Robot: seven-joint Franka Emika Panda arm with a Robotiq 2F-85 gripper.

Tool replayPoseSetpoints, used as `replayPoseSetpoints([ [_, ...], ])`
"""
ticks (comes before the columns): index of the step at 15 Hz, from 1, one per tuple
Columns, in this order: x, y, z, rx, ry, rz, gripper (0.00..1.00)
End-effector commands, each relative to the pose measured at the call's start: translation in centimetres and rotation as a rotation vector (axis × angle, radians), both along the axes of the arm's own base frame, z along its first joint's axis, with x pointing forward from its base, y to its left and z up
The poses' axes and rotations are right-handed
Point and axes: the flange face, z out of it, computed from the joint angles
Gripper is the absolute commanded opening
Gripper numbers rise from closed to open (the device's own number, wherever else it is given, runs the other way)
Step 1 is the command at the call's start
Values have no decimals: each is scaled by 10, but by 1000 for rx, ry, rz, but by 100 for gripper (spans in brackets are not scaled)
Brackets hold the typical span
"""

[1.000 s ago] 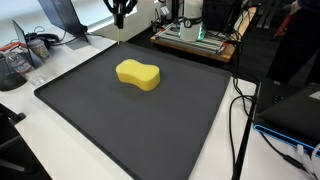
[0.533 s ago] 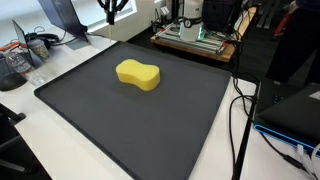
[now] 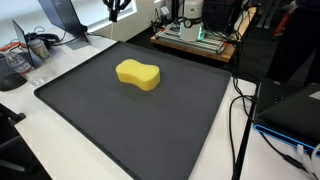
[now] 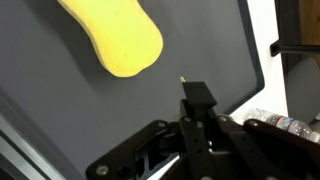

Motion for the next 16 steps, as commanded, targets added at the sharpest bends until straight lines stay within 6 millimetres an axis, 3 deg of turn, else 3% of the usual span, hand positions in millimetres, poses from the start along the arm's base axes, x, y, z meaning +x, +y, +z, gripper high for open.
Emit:
replayPoseSetpoints([
  [1,-26,1,-4,-66,67,26,3],
  [5,-43,8,-1,-186,135,214,3],
  [9,-53,21,3,-180,204,218,3],
  [13,-53,19,2,-90,217,-17,3],
  [16,-48,13,-16,-30,199,-169,3],
])
